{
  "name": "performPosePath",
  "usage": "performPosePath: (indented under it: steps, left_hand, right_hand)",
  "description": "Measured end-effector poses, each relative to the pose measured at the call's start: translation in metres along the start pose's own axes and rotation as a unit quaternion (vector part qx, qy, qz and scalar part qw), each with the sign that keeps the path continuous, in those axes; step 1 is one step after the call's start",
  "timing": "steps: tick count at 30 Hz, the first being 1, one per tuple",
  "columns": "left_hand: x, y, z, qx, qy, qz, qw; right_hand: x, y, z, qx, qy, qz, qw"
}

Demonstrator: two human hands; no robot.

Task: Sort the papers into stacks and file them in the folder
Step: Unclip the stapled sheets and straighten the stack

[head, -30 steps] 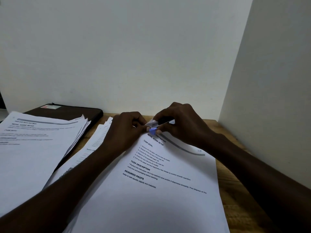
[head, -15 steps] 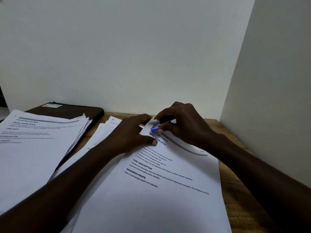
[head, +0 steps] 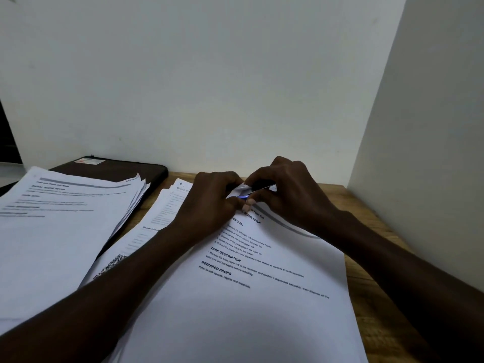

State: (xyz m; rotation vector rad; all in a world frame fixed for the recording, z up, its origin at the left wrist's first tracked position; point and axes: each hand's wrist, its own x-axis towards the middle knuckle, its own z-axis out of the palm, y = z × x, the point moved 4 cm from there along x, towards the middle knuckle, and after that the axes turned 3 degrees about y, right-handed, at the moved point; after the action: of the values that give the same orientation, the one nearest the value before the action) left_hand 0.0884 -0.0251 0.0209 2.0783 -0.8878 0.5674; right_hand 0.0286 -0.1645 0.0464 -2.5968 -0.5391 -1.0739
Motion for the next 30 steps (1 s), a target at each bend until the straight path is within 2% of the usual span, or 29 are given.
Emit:
performPosePath:
  steps: [7, 17, 20, 24, 30]
  left_hand:
    - [-0.003, 0.002, 0.001, -0.015, 0.031, 0.015, 0.999]
    - [-0.008, 0.003, 0.005, -0.025, 0.061, -0.004, 0.998]
    - [-0.005, -0.007, 0.011, -0.017, 0.005, -0.035, 0.999]
    - [-0.007, -0.022, 0.018, -0.106, -0.107, -0.088, 0.985]
    - [0.001, -0.028, 0.004, -0.123, -0.113, -0.122, 0.978]
  right_hand:
    - [0.000, -0.003, -0.001, -0.008, 0.017, -0.001, 1.000]
    - [0.000, 0.001, 0.008, -0.024, 0.008, 0.010, 1.000]
    - [-0.004, 0.002, 0.011, -0.036, -0.019, 0.006, 0.999]
    - [-0.009, 0.009, 0.011, 0.004, -0.064, 0.040, 0.997]
    - [-0.007, 0.027, 0.005, 0.025, -0.122, 0.080, 0.989]
